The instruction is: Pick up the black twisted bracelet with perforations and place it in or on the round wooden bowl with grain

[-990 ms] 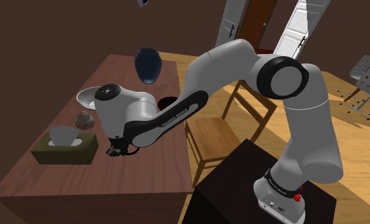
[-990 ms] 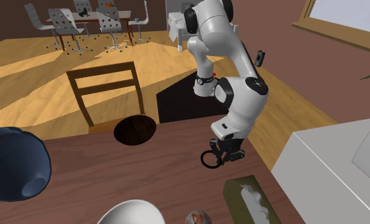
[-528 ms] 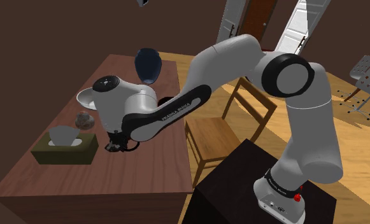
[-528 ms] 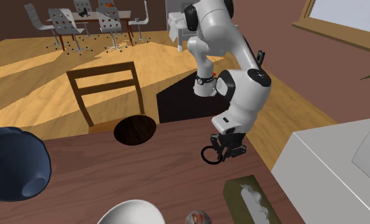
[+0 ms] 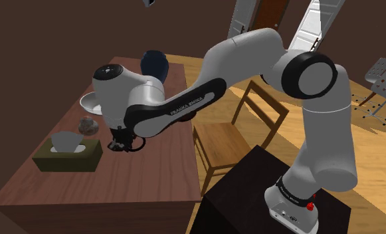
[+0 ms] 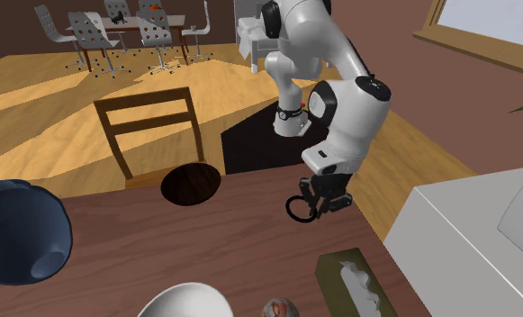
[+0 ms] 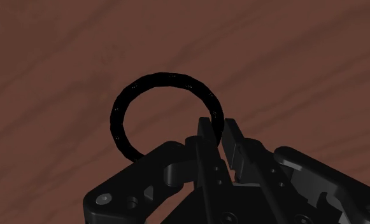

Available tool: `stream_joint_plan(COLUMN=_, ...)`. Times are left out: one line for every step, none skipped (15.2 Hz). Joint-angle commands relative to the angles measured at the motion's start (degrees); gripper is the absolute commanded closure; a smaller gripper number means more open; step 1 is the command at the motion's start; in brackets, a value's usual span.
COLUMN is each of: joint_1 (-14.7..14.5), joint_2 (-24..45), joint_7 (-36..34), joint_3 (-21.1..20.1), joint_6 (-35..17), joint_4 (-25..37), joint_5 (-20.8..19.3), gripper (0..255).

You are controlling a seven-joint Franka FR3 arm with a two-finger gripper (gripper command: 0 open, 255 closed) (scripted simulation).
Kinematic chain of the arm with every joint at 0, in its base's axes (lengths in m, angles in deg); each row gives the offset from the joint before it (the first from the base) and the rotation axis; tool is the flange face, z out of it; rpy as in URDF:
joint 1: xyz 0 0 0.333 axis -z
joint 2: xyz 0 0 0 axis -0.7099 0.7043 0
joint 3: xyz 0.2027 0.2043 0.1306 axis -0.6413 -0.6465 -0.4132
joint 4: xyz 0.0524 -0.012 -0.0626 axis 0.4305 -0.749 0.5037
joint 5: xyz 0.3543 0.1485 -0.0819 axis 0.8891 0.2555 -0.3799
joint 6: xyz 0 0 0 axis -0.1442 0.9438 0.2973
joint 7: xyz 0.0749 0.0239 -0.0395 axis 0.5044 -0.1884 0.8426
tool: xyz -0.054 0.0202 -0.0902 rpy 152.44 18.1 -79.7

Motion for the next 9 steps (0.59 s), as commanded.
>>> stream_joint_plan(joint_1=0.1, joint_2=-0.6, joint_7=0.5, joint_3=-0.2, joint_6=1.2, joint_4=0.6, joint_5=0.5, gripper=255)
stream_joint_plan(joint_1=0.2, joint_2=-0.9, joint_7=0.7, joint_3=-0.3, joint_6=1.7, joint_4=0.9, joint_5=0.7, gripper=255)
stream_joint_plan(joint_1=0.2, joint_2=-1.2, joint_7=0.9, joint_3=-0.5, joint_6=2.3, joint_4=1.2, joint_5=0.9, gripper=255)
stream_joint_plan(joint_1=0.2, joint_2=-1.5, joint_7=1.1, joint_3=-0.6, joint_6=2.9, joint_4=1.6, joint_5=1.1, gripper=255)
stream_joint_plan(joint_1=0.3, joint_2=-1.8, joint_7=1.3, joint_3=-0.7, joint_6=3.5, joint_4=1.9, joint_5=1.3, gripper=255)
stream_joint_plan(joint_1=0.3, joint_2=-2.1, joint_7=1.5, joint_3=-0.8, joint_6=4.1, joint_4=2.3, joint_5=1.5, gripper=255)
stream_joint_plan(joint_1=0.3, joint_2=-2.4, joint_7=1.7, joint_3=-0.9, joint_6=4.7, joint_4=2.6, joint_5=1.7, gripper=255)
stream_joint_plan(joint_1=0.3, joint_2=-2.6, joint_7=1.9, joint_3=-0.9, joint_6=5.3, joint_4=3.0, joint_5=1.8, gripper=255)
stream_joint_plan(joint_1=0.3, joint_2=-2.8, joint_7=2.1, joint_3=-1.0, joint_6=5.7, joint_4=3.3, joint_5=2.0, gripper=255)
